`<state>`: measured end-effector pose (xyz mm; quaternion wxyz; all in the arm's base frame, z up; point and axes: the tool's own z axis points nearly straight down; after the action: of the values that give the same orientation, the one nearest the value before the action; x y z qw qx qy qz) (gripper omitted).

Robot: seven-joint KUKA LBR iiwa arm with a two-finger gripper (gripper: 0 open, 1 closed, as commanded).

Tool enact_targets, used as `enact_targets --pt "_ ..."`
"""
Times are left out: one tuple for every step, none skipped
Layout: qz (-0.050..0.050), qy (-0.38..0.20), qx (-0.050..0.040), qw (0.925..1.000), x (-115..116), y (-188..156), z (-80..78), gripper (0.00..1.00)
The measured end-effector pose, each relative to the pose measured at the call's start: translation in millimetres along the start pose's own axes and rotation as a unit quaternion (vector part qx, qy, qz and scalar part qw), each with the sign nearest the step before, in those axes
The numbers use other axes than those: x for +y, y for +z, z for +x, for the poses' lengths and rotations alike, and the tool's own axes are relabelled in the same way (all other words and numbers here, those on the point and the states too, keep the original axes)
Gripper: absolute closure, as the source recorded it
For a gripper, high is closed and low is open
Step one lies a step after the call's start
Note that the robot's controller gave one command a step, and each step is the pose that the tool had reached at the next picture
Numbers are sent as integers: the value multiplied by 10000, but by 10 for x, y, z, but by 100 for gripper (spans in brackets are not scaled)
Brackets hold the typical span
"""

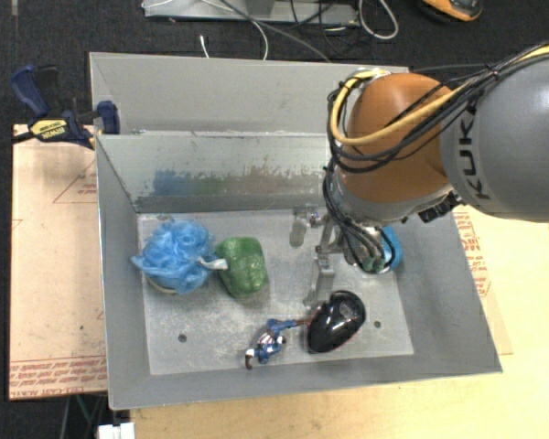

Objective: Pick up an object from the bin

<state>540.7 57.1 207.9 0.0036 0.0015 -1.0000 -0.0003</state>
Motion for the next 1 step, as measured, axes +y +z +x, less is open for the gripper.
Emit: enact_targets --pt "-2 14 -38 10000 -5 -47 -13 0"
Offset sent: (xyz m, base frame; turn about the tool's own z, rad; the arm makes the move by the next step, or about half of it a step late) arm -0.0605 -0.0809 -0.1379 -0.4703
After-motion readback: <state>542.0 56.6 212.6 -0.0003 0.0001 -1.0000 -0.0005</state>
